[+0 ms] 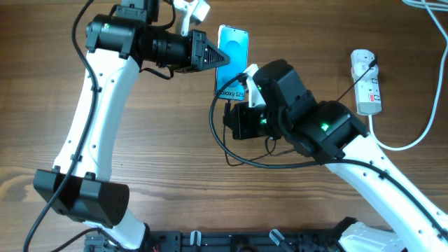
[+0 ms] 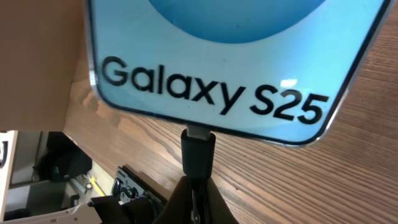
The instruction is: Plug charger to phone and switch on socket
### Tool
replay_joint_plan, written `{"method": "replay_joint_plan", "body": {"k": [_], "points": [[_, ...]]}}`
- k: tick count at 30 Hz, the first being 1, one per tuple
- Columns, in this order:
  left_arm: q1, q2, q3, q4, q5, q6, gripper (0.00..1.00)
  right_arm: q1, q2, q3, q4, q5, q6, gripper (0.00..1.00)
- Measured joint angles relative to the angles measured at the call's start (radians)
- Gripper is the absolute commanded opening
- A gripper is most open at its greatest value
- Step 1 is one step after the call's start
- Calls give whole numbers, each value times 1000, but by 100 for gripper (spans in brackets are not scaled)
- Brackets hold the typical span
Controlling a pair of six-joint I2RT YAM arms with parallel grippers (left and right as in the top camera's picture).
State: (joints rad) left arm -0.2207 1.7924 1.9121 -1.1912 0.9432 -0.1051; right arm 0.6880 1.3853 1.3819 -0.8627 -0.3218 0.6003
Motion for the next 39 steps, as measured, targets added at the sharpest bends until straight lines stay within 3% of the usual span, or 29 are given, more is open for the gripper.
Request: {"method": "replay_joint_plan", "body": {"k": [39], "points": [[0,0,0,-19,-45,52,4,0,25,0,5,-11,0,5]]}}
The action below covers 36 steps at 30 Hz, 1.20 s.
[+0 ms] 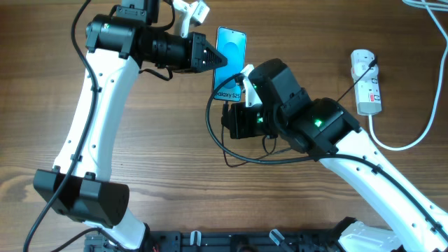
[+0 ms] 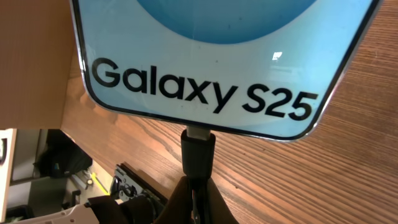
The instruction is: Plug charger to phone and switch on socket
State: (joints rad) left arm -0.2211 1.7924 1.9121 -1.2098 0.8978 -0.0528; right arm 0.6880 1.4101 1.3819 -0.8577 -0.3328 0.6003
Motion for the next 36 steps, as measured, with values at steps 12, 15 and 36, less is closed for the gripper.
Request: {"method": "replay_joint_plan", "body": {"k": [12,15,36], "points": [[0,0,0,-7,-3,26,4,-9,0,0,-2,-19,0,5],[0,0,0,-7,-3,26,4,-10,0,0,-1,-29,0,5],[-1,0,0,-6,-2,22,4,-17,0,0,-20,-52,-19,5]]}}
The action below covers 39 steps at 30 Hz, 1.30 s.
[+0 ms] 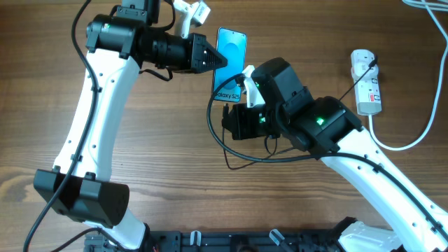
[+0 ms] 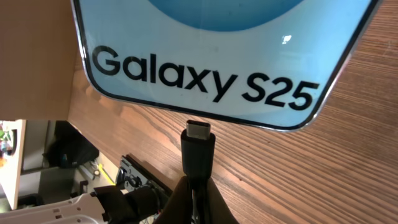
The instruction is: Plug charger to phone and switch on socket
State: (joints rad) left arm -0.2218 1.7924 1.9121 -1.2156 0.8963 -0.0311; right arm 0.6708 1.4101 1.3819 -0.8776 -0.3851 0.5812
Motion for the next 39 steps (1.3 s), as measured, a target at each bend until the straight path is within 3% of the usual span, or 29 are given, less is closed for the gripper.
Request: {"method": "replay_joint_plan", "body": {"k": [39], "points": [[-7,0,0,-2,3,0,4,-2,0,0,19,19,23,5]]}}
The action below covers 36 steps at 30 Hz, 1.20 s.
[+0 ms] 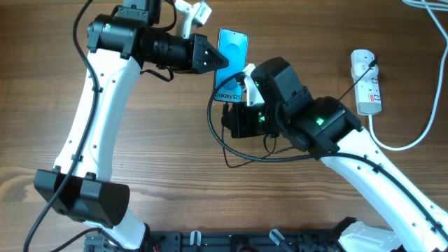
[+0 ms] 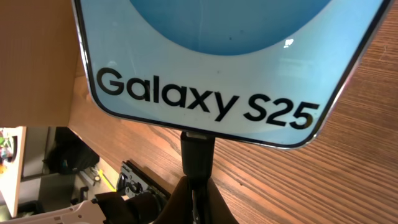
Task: Plug charger to phone and switch on socket
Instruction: 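Lower the plugged phone to the table with the left gripper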
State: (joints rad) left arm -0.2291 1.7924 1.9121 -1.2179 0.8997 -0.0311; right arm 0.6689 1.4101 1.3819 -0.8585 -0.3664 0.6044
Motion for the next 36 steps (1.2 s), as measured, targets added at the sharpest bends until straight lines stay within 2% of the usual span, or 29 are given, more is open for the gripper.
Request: {"method": "replay_joint_plan", "body": {"k": [17,25,27,29,30,36], "points": [[2,0,0,9,11,-8,4,-7,0,48,-42,7,-8,6],[-1,0,0,-23,-21,-7,4,-27,0,80,-28,69,-32,48],[-1,0,0,-22,-42,-8,4,-27,0,80,-55,77,-36,64],[-1,0,0,-21,-78,-8,4,-27,0,80,-91,80,-37,95],[-1,0,0,-21,-112,-16,4,-27,0,80,-106,83,-40,100],[-2,9,-40,-13,-324,-90,4,-27,0,80,-188,124,-19,100]]}}
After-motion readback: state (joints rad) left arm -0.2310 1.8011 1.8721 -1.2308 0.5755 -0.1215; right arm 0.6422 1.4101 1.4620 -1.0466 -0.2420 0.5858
